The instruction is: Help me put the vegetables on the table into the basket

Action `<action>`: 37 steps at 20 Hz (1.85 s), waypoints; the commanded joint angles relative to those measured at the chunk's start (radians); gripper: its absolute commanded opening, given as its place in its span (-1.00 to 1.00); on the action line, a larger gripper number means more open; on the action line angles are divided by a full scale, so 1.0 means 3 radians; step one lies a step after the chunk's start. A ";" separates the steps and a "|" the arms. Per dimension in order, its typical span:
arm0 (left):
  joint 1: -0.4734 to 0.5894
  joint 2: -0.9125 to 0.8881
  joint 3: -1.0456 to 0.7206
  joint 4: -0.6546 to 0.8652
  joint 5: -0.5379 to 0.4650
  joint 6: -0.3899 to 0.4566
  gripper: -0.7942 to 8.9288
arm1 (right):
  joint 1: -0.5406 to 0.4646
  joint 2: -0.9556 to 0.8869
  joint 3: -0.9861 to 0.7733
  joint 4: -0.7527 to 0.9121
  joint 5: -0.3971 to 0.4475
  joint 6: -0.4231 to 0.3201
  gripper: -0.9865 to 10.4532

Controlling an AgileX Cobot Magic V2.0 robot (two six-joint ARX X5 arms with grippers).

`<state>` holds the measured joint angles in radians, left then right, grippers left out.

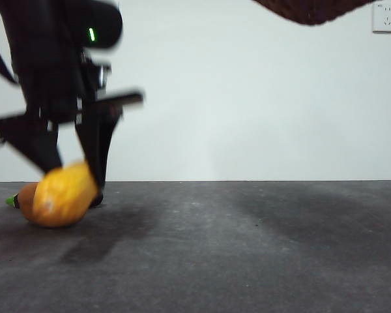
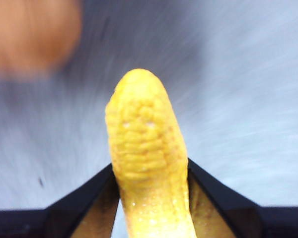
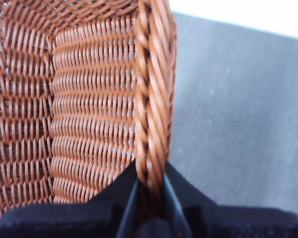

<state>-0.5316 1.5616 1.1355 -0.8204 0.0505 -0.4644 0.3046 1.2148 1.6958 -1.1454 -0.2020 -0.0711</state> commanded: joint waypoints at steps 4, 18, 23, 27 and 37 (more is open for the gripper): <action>-0.0008 -0.1057 0.0000 0.0108 -0.0032 0.0514 -0.85 | 0.0004 0.0243 -0.0205 0.0165 -0.0022 0.0224 -0.85; -0.0303 -0.1881 -0.0003 0.0389 0.0647 0.0439 -0.85 | 0.0329 0.0457 -0.2155 0.2055 -0.0453 0.1467 -0.85; -0.0584 -0.0971 -0.0003 0.0950 0.0825 0.0356 -0.85 | 0.0537 0.0593 -0.2155 0.2182 -0.0352 0.1624 -0.85; -0.0668 -0.0423 -0.0003 0.1443 0.1077 0.0058 -0.85 | 0.0537 0.0656 -0.2155 0.2186 -0.0348 0.1624 -0.85; -0.0799 0.0041 -0.0003 0.1511 0.1052 -0.0078 -0.24 | 0.0537 0.0656 -0.2155 0.2232 -0.0359 0.1637 -0.85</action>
<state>-0.7673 1.5650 1.1374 -0.3729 0.3683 -0.4839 0.4644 1.4078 1.0542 -0.4931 -0.2981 0.4049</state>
